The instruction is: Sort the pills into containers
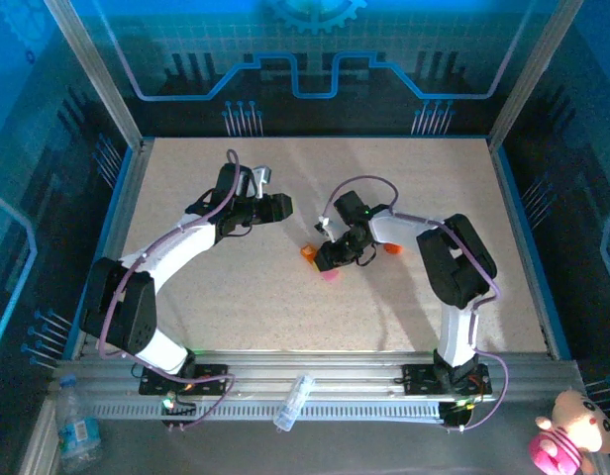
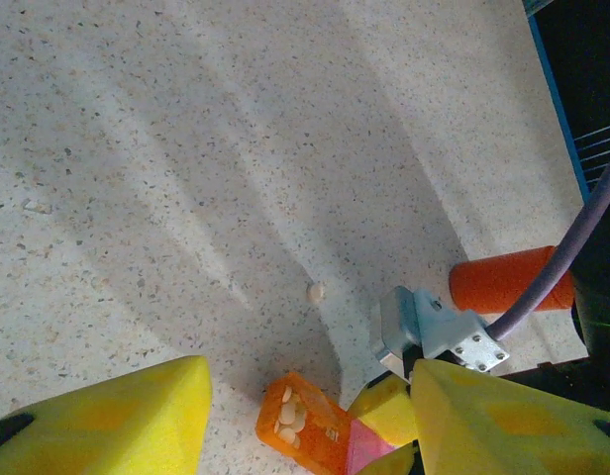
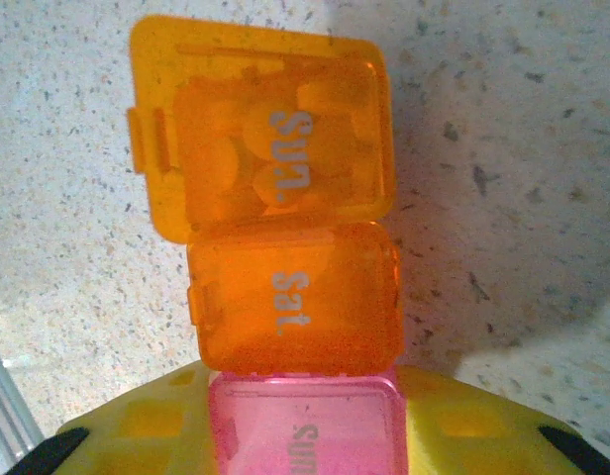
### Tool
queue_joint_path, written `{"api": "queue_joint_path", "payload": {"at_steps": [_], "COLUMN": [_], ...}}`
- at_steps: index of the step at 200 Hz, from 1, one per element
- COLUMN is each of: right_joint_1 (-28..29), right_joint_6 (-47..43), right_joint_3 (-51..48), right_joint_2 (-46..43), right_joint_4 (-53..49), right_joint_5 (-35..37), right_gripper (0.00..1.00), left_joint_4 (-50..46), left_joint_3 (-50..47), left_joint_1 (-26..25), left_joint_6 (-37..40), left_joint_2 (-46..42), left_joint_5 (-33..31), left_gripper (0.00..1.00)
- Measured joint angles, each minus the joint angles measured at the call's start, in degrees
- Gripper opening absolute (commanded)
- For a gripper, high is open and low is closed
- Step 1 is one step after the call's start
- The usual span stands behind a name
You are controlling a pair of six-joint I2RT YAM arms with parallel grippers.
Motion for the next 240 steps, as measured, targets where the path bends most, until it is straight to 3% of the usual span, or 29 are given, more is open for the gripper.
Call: {"api": "queue_joint_path", "payload": {"at_steps": [47, 66, 84, 161, 240], "right_joint_1": [2.5, 3.5, 3.8, 4.2, 1.5], "right_joint_6": [-2.9, -4.6, -5.7, -4.2, -0.3], "right_joint_3": [1.3, 2.5, 3.1, -1.2, 1.8], "right_joint_2": [-0.3, 0.0, 0.2, -3.8, -2.7], "right_joint_4": [-2.6, -4.0, -4.9, -7.3, -11.2], "right_joint_5": [10.4, 14.8, 16.3, 25.8, 34.5], "right_gripper": [0.44, 0.70, 0.80, 0.81, 0.78], "left_joint_4": [0.2, 0.5, 0.6, 1.5, 1.5], "left_joint_3": [0.0, -0.2, -0.4, -0.4, -0.4], "left_joint_1": [0.0, 0.0, 0.0, 0.0, 0.0], "left_joint_6": [-0.1, -0.1, -0.4, -1.6, -1.6], "left_joint_2": [0.0, 0.0, 0.0, 0.0, 0.0], "left_joint_5": [0.4, 0.6, 0.6, 1.5, 1.5], "left_gripper": [0.56, 0.56, 0.56, 0.56, 0.60]}}
